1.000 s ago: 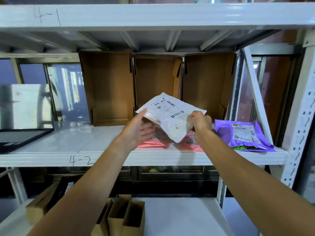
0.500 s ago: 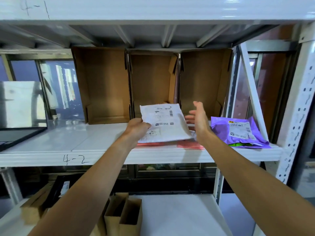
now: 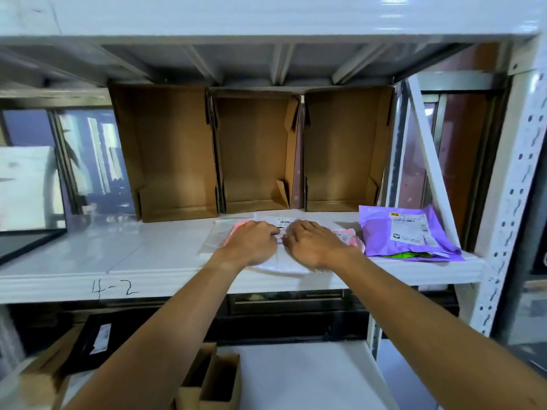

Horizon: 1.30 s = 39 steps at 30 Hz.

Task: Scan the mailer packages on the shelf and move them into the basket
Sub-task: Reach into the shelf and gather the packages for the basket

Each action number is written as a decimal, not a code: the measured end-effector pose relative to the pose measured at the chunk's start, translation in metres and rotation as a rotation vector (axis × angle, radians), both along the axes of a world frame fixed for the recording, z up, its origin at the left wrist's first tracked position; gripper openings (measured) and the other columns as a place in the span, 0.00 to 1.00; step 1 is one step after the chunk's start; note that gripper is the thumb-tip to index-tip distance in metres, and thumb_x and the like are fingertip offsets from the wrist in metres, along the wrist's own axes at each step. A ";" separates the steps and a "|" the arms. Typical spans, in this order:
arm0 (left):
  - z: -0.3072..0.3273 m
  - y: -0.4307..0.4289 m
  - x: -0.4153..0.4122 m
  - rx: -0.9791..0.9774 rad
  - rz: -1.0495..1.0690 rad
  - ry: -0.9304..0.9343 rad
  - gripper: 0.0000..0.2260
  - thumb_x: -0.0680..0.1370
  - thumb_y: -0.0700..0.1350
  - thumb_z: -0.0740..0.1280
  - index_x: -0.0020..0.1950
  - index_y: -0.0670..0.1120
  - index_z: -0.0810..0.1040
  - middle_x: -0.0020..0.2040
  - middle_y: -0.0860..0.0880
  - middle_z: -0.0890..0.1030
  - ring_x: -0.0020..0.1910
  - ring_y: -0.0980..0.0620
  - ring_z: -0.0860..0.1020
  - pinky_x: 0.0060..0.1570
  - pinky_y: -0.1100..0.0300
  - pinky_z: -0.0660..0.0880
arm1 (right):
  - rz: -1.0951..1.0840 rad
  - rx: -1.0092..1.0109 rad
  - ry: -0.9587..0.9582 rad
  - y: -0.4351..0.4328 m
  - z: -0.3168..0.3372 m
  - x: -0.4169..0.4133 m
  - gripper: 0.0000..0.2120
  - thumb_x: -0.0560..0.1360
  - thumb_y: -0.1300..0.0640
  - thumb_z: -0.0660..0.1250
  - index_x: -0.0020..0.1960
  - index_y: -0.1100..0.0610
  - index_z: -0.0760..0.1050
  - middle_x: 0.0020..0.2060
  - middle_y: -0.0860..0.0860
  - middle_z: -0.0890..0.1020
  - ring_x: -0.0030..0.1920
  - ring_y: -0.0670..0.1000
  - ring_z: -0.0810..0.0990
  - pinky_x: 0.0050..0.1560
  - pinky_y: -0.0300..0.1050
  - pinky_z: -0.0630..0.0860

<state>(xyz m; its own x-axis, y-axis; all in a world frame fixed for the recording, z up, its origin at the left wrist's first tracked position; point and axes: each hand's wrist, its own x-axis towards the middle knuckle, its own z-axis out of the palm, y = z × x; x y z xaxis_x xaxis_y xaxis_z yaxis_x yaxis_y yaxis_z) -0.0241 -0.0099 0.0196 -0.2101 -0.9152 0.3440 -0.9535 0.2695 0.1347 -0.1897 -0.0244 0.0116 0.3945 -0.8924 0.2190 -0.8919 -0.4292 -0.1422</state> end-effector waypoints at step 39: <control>-0.024 -0.059 0.011 0.094 0.043 -0.182 0.25 0.83 0.55 0.50 0.79 0.49 0.63 0.80 0.48 0.62 0.78 0.49 0.59 0.76 0.50 0.55 | -0.086 0.281 -0.075 -0.052 -0.013 0.024 0.29 0.81 0.44 0.49 0.79 0.52 0.56 0.79 0.53 0.58 0.77 0.56 0.58 0.75 0.56 0.59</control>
